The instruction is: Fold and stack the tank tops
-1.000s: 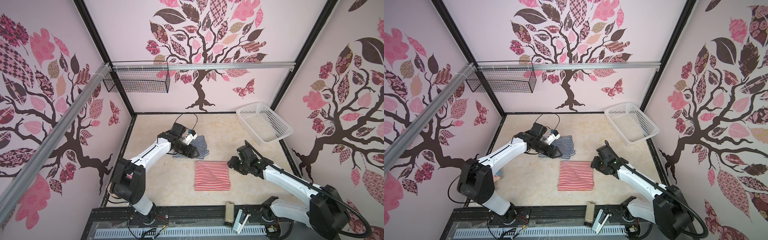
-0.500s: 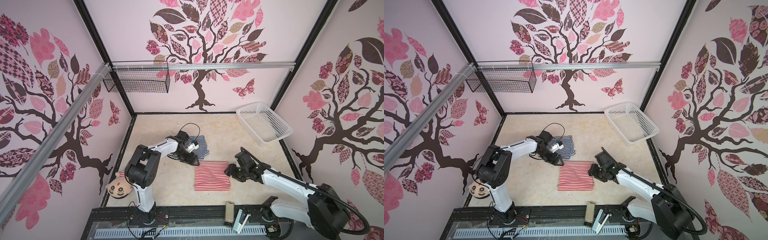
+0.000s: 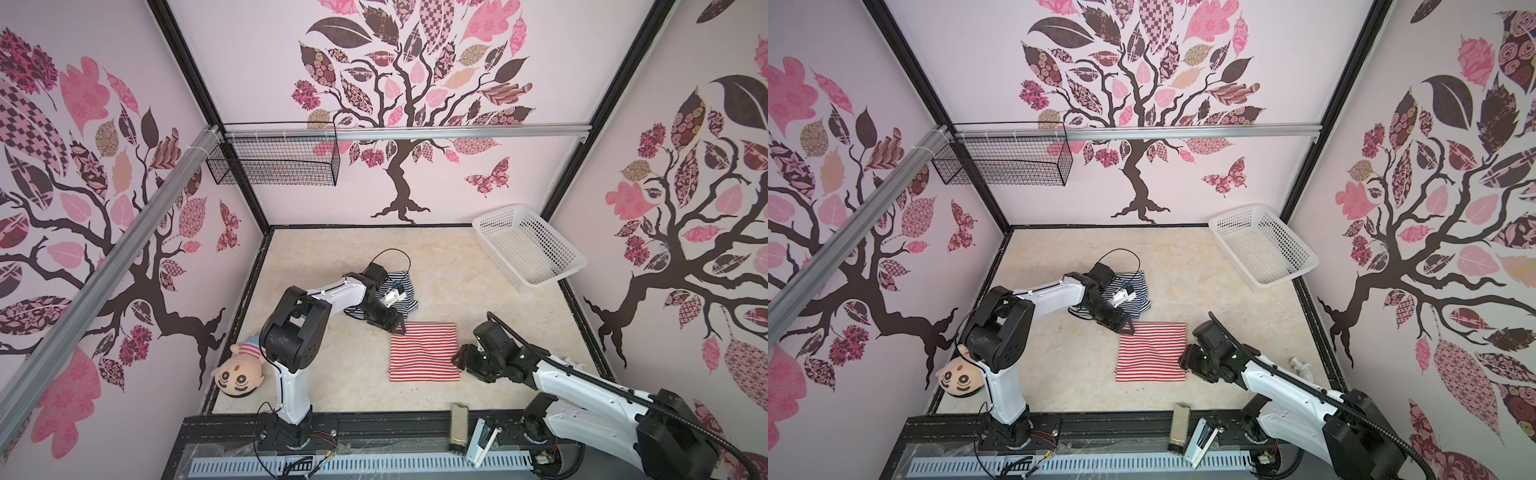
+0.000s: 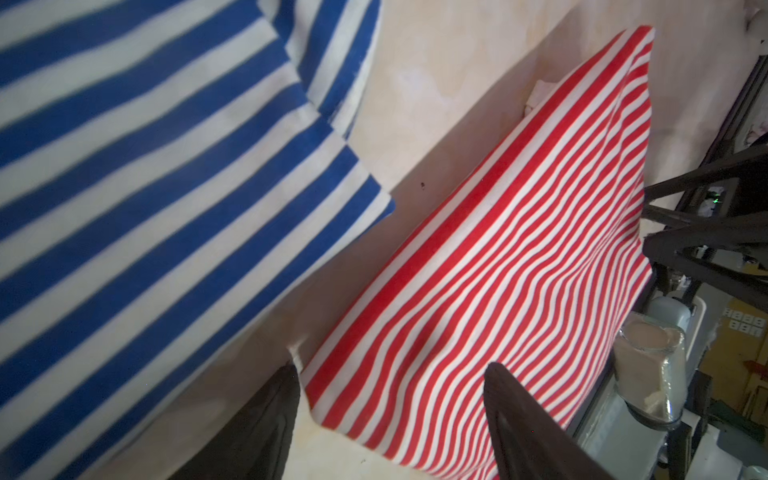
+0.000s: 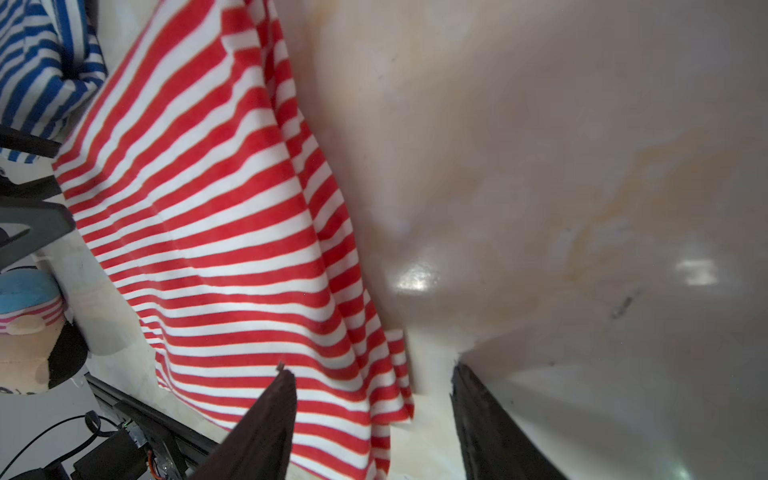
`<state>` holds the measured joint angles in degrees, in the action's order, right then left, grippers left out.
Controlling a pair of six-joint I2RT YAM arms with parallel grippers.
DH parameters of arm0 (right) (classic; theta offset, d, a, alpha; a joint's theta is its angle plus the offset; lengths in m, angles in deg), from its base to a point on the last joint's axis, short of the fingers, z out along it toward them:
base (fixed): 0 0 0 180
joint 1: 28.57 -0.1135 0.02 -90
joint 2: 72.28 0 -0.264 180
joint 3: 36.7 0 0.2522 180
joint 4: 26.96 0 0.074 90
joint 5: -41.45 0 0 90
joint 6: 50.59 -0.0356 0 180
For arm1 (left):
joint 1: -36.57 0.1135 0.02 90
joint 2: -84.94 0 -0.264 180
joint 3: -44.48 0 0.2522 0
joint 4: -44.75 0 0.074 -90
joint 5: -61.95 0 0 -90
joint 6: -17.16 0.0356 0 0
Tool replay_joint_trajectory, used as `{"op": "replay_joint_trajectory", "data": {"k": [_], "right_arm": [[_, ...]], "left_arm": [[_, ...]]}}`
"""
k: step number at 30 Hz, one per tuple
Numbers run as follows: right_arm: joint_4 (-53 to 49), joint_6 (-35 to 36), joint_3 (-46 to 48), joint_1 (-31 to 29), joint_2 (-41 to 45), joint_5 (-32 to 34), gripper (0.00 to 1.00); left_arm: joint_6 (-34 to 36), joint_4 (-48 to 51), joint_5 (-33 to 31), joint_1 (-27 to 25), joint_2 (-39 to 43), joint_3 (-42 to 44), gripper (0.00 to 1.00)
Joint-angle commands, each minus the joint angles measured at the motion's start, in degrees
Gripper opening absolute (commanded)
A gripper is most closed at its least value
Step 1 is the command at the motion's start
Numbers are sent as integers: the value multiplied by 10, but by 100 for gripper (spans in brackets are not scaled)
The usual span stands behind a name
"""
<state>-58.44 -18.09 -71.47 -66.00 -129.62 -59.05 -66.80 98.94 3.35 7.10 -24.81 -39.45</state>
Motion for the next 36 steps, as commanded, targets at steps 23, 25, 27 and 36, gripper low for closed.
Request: {"op": "replay_joint_trajectory", "data": {"k": [23, 25, 27, 36], "right_arm": [[64, -47, 28, -37, -23, 1, 45], [64, -49, 27, -36, -21, 7, 38], [66, -52, 28, -36, -17, 14, 33], [88, -60, 19, -37, -10, 21, 9]], "left_arm": [[5, 13, 8, -8, -28, -8, 23], [6, 13, 14, -8, -30, -9, 22], [7, 15, 21, -8, -31, -9, 21], [14, 26, 48, -8, -27, -15, 0]]}}
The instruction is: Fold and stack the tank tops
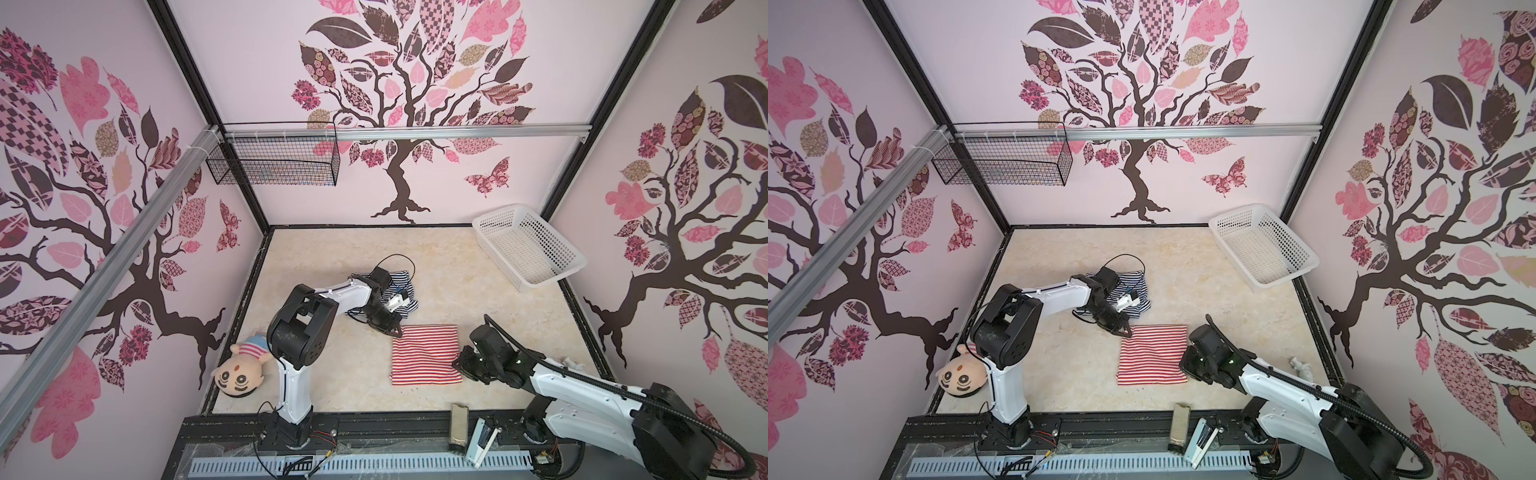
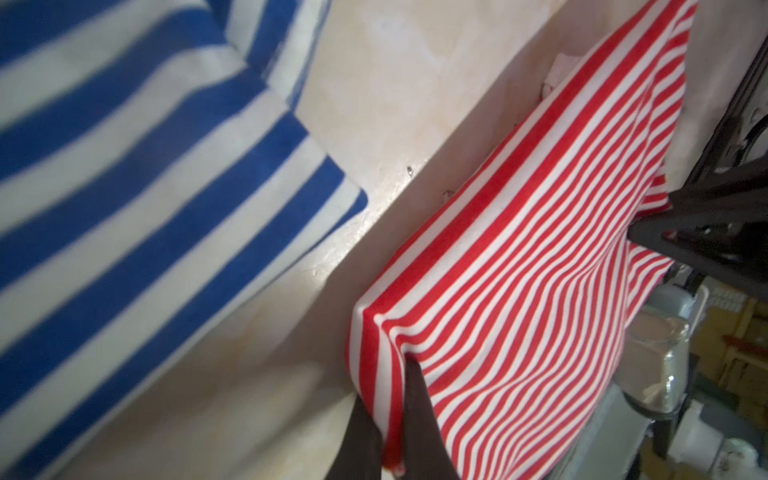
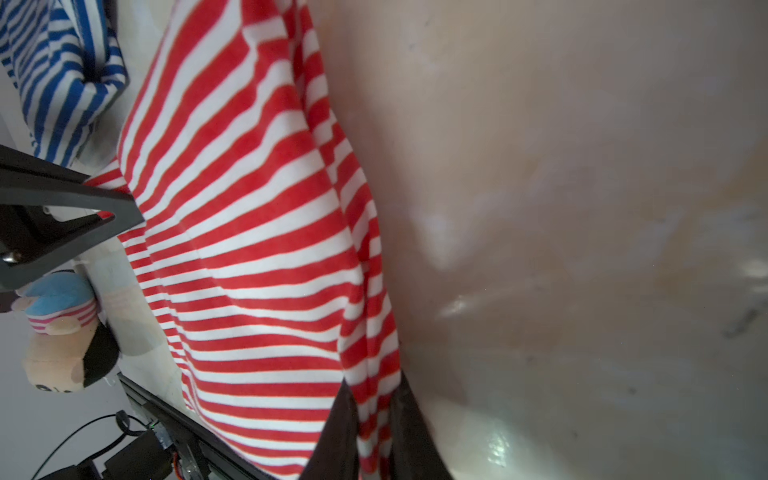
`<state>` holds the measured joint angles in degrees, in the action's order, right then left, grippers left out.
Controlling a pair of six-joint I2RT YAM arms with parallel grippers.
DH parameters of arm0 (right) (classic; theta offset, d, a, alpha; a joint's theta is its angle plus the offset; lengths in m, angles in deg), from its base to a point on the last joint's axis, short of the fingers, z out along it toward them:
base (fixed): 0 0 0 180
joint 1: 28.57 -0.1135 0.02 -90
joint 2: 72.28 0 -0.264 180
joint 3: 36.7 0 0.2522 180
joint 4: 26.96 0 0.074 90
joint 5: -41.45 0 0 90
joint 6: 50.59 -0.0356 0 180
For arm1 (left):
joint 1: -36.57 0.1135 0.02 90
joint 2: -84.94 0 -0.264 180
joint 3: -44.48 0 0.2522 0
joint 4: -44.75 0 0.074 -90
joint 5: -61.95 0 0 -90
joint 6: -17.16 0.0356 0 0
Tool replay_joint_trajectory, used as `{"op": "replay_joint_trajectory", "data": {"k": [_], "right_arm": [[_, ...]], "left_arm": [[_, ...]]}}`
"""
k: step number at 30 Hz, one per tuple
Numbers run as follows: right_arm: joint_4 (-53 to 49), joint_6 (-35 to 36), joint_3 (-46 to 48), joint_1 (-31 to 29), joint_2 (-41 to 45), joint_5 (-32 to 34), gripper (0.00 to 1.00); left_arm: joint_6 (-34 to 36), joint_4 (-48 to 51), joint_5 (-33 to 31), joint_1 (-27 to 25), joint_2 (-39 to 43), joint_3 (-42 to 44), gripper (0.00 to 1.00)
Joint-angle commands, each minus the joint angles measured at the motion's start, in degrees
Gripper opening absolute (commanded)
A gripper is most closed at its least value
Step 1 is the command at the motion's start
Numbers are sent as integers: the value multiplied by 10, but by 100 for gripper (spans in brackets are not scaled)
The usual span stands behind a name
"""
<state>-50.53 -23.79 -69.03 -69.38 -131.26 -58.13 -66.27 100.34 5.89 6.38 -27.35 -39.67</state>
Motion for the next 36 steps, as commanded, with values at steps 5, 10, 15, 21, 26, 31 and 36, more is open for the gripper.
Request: {"op": "replay_joint_trajectory", "data": {"k": [5, 10, 15, 21, 26, 31, 36], "right_arm": [[2, -5, -15, -3, 36, 18, 0], [-36, 5, -45, -2, 67, 30, 0], [-54, 15, -76, -2, 67, 34, 0], [-58, 28, -113, -3, 47, 37, 0], [-61, 51, -170, -2, 7, 45, 0], [-37, 82, -247, -2, -96, 42, 0], [-25, 113, -351, 3, -214, 32, 0]], "left_arm": [[13, 25, 39, 1, 16, -22, 0], [18, 40, 44, 4, 46, -31, 0], [13, 51, 52, 15, 77, -44, 0], [13, 71, 61, 39, 102, -69, 0], [19, 87, 63, 79, 107, -105, 0], [46, 119, 20, 105, 96, -154, 0], [51, 109, -11, 145, 80, -180, 0]]}}
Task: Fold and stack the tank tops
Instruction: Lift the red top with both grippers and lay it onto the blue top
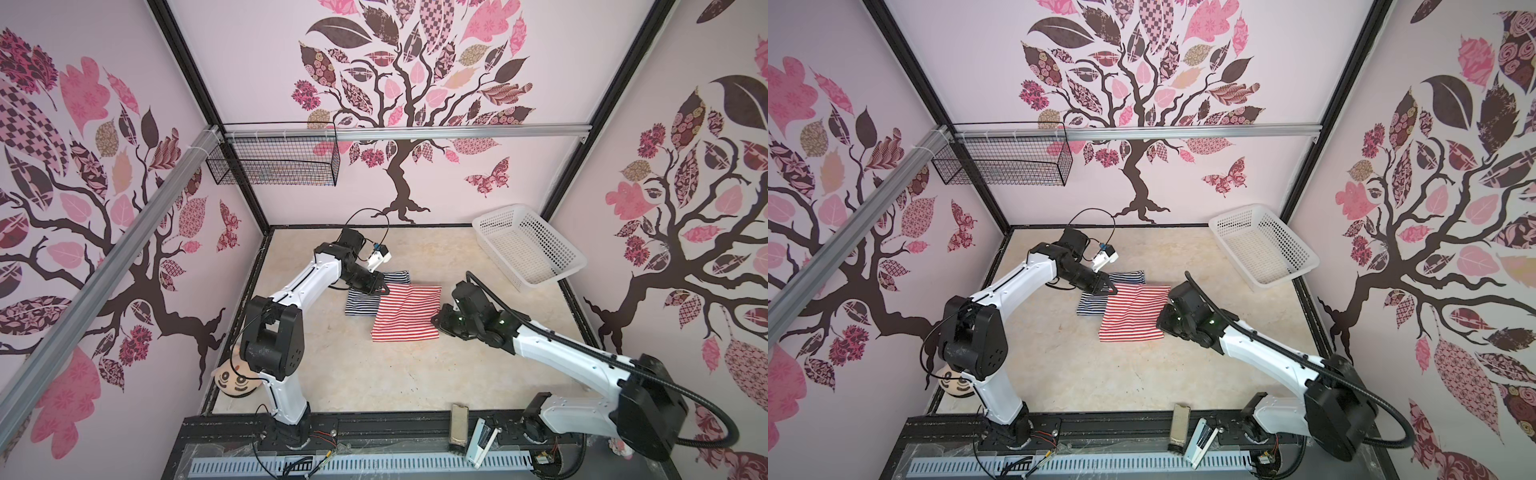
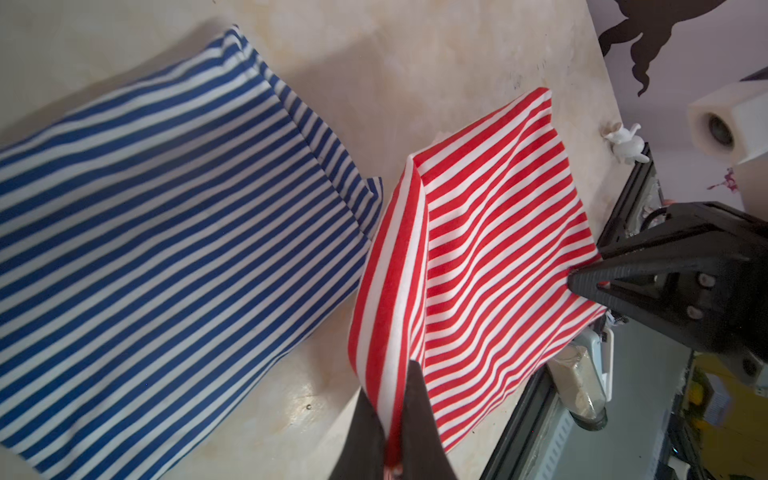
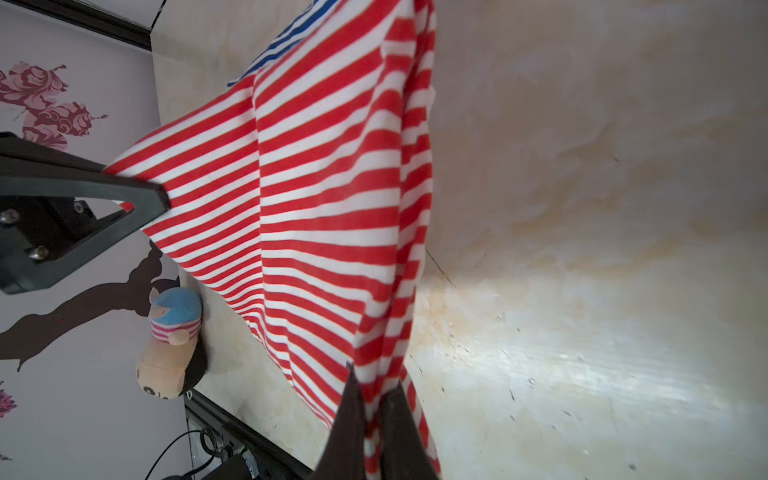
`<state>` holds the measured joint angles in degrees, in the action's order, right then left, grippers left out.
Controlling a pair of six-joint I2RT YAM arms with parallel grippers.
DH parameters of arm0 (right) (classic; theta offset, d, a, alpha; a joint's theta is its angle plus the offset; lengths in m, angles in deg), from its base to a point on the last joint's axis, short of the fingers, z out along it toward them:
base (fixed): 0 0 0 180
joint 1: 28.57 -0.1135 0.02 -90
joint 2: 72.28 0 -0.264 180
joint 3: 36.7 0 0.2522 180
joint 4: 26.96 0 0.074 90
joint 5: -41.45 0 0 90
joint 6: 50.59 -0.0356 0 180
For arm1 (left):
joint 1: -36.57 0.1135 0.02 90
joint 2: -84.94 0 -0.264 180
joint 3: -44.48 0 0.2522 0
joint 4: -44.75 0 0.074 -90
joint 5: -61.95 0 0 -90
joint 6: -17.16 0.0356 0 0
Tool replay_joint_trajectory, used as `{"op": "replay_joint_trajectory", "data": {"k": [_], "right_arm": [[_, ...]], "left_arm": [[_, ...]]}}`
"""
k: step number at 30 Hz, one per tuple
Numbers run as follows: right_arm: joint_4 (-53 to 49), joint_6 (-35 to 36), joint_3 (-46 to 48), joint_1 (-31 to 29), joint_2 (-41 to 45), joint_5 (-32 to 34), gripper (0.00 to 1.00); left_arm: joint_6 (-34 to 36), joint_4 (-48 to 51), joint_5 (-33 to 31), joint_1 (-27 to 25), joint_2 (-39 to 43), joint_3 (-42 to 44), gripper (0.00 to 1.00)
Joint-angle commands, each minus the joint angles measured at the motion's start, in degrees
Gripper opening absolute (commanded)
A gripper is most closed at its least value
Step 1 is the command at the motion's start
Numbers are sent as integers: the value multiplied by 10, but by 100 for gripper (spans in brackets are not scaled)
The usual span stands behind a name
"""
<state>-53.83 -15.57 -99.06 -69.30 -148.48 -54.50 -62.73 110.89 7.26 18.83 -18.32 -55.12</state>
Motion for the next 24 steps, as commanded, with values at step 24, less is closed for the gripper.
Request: {"op": "replay_joint_trajectory", "data": {"k": [24], "right_arm": [[62, 40, -289, 61, -360, -106, 0]], "left_arm": [[34, 0, -28, 153, -169, -175, 0]]}}
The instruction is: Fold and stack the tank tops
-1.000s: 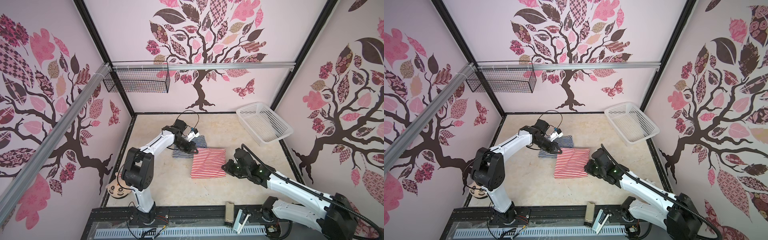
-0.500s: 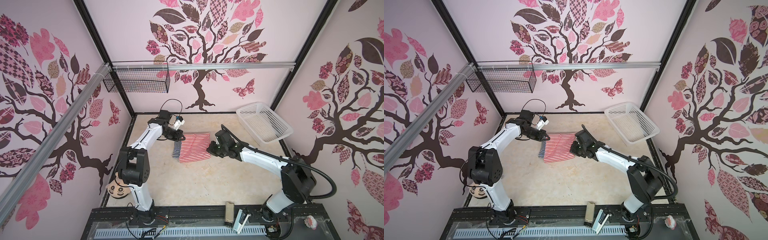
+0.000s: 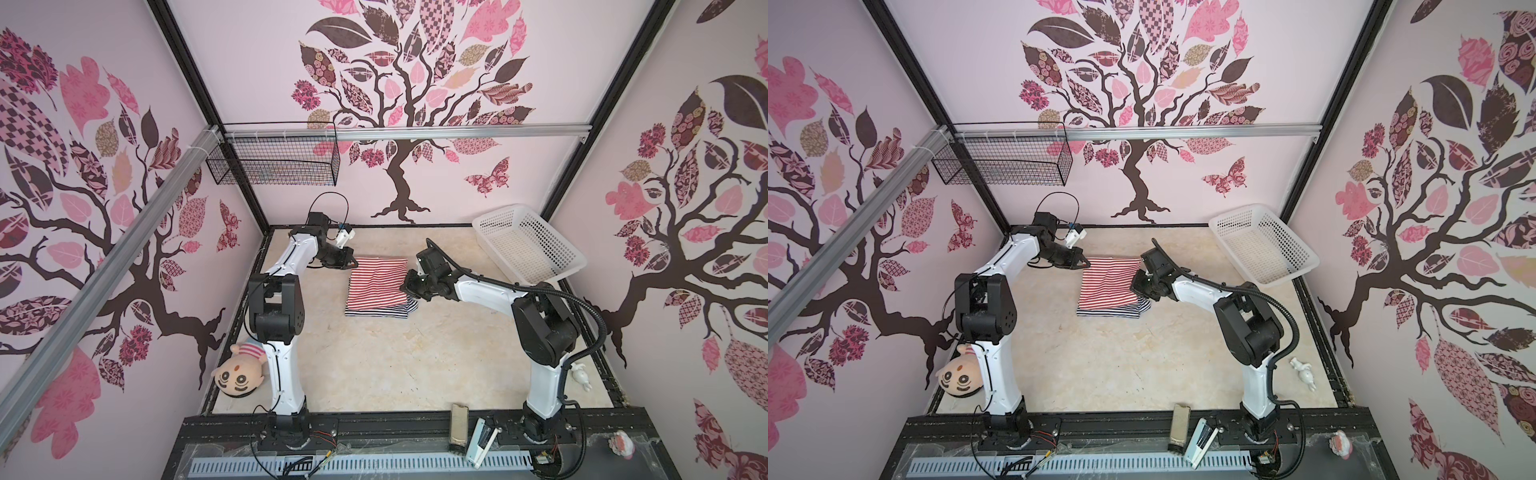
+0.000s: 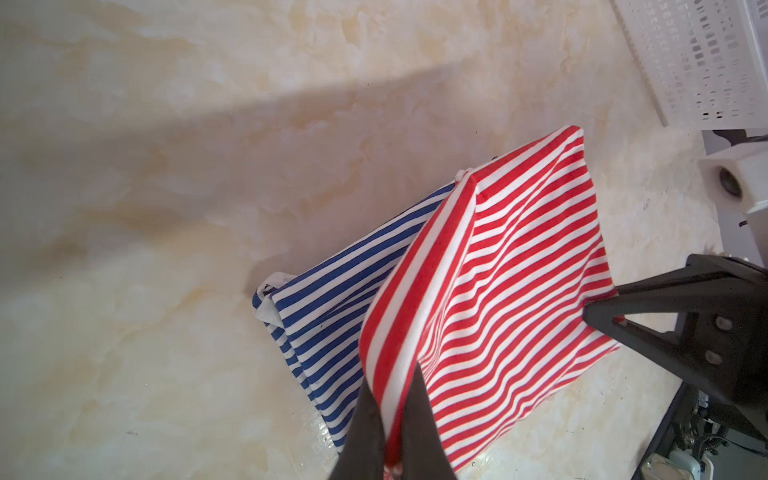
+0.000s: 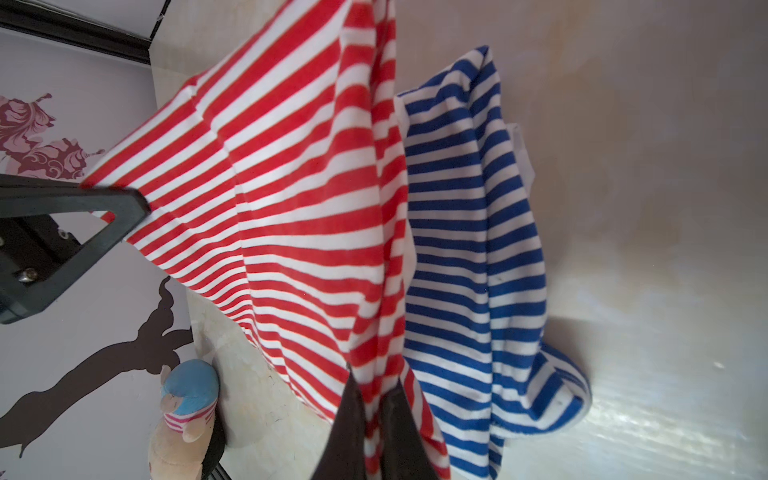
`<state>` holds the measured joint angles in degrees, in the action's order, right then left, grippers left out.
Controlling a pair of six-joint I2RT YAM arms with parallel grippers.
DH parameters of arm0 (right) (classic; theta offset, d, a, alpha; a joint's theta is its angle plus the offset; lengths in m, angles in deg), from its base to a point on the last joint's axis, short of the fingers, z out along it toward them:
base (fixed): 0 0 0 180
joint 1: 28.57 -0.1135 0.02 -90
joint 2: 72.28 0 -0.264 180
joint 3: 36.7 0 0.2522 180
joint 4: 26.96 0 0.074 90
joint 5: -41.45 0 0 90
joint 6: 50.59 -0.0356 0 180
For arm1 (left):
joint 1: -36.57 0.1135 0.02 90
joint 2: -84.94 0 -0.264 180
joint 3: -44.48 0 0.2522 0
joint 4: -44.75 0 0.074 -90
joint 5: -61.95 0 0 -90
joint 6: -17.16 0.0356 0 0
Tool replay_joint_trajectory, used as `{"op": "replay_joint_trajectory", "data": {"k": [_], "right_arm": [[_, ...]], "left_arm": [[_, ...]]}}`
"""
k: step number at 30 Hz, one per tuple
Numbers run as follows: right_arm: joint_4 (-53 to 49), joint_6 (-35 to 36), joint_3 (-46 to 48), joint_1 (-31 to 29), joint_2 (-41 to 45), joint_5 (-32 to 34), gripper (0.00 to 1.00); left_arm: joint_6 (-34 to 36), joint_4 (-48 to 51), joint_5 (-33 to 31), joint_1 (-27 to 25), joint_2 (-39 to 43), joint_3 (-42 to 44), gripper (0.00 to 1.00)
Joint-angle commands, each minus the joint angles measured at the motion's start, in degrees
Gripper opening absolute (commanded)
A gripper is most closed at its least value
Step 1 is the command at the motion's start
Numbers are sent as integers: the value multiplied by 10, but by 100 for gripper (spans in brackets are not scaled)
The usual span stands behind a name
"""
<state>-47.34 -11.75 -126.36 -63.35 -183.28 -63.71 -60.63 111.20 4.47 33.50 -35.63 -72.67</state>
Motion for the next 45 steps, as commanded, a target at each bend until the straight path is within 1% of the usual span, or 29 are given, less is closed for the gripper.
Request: {"op": "replay_joint_trajectory", "data": {"k": [1, 7, 12, 13, 14, 15, 17, 20, 23, 25, 27, 29, 31, 33, 34, 36, 39, 41, 42, 45], "right_arm": [[-2, 2, -13, 1, -12, -13, 0], [4, -2, 5, 5, -23, -19, 0], [-3, 1, 2, 14, -44, -22, 0], [-2, 2, 3, 15, -46, -23, 0], [-3, 3, 1, 16, -50, -23, 0], [-4, 5, -1, 16, -52, -22, 5], [-7, 10, -7, 16, -56, -22, 15], [-23, 20, -19, 18, -59, -17, 26], [-41, 34, -24, 19, -46, -4, 33], [-53, 43, -26, 19, -30, 3, 36], [-65, 50, -27, 18, -9, 15, 38], [-70, 53, -26, 16, 11, 21, 39], [-74, 52, -29, 12, 27, 24, 38], [-75, 50, -35, 2, 37, 25, 35], [-74, 48, -39, -3, 39, 25, 33], [-72, 46, -52, -14, 32, 21, 23], [-69, 42, -69, -23, 5, 10, 8], [-60, 36, -71, -24, -11, 3, 1], [-49, 32, -68, -24, -18, -1, 0], [-32, 23, -63, -25, -42, -17, 0]], "left_arm": [[12, -8, 1, 8, 5, 5, 0], [29, 7, 0, 10, -11, -1, 0], [32, 14, -26, 10, -41, -16, 0], [37, 22, -29, 10, -50, -24, 4], [42, 31, -32, 10, -58, -33, 11], [43, 34, -35, 10, -64, -36, 19], [43, 25, -42, 10, -67, -32, 30], [38, -3, -66, 9, -58, -15, 39], [38, -26, -102, 9, -33, 6, 42], [37, -49, -130, 9, -6, 32, 43], [36, -77, -158, 8, 35, 67, 44], [36, -96, -173, 5, 76, 99, 44], [32, -111, -165, -1, 112, 131, 44], [30, -116, -148, -14, 141, 157, 44], [29, -118, -143, -20, 149, 166, 44], [30, -124, -126, -35, 157, 181, 44], [34, -142, -117, -55, 143, 191, 43], [35, -155, -120, -60, 122, 185, 42], [29, -163, -127, -59, 110, 179, 42], [30, -155, -156, -57, 65, 147, 41]]}}
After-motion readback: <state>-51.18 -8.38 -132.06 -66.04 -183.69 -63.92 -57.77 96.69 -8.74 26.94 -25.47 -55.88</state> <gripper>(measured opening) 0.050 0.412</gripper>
